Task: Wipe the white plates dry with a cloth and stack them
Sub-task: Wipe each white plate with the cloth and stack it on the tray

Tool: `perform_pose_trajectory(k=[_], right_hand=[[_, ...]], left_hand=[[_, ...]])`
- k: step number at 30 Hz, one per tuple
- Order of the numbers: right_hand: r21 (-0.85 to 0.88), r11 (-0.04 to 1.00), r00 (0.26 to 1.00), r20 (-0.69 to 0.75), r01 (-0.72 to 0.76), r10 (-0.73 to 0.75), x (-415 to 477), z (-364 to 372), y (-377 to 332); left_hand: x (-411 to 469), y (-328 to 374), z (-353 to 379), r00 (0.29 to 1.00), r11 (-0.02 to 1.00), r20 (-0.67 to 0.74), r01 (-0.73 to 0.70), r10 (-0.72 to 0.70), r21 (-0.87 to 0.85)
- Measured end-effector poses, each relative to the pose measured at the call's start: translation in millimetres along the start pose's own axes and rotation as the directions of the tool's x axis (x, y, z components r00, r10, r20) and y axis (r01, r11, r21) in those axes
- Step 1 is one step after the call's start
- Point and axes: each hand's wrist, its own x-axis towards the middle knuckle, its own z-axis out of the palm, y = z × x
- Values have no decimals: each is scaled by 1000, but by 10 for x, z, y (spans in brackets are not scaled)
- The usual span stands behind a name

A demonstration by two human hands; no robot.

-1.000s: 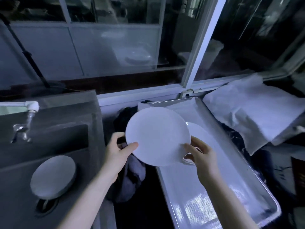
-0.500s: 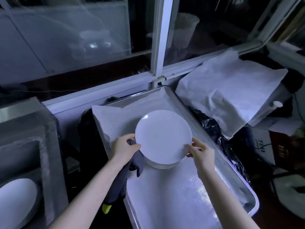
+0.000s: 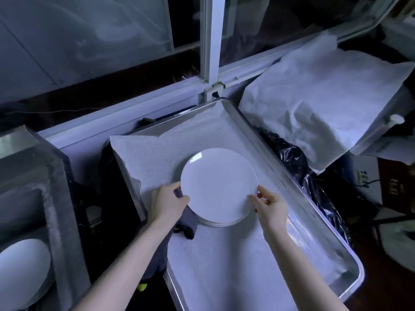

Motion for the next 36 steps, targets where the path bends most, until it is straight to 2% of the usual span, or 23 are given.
perform_pose_trajectory(k=[5,11,14,17,20,22,25,28,30,32,34,36], right_hand=[[-70,997,999,-8,35,-36,-16,29,23],[-90,995,999,-7,36,-37,-49,60,42],[-76,997,1000,-9,8,-9,-45,42,38],[-77,997,999,-34,7,-9,-111,13,0],[-58,992,994,-18,110,-111,-328,47,-154],[-3,975,970,95,224,-223,-568,132,-328],[112,920,840,378,375,-389,-1073,382,-651],[227,884,624,637,409,-452,-1626,729,-896],[280,855,479,732,437,-484,-1964,998,-981],[332,813,375,760,477,-531,-2276,1263,-1051],[366,785,327,760,499,-562,-2568,1522,-1118],[386,782,336,744,489,-578,-2856,1787,-1183]], left_hand=[[-11,-24,19,1000,998,-12,-9,10,64],[-58,-43,-27,998,999,37,45,-46,26],[-114,-128,-104,995,993,48,92,-88,-77],[-218,-241,-246,995,981,-4,96,-99,-170],[-348,-347,-401,990,948,-55,107,-129,-300],[-430,-416,-515,987,905,-75,102,-145,-413],[-606,-514,-772,980,823,-125,58,-155,-566],[-835,-635,-1113,957,705,-211,-11,-197,-709],[-986,-754,-1390,930,600,-246,-36,-272,-799],[-1133,-925,-1703,898,471,-252,-58,-360,-880],[-1275,-1142,-2004,866,351,-248,-91,-433,-932],[-1427,-1413,-2266,836,307,-266,-123,-480,-944]])
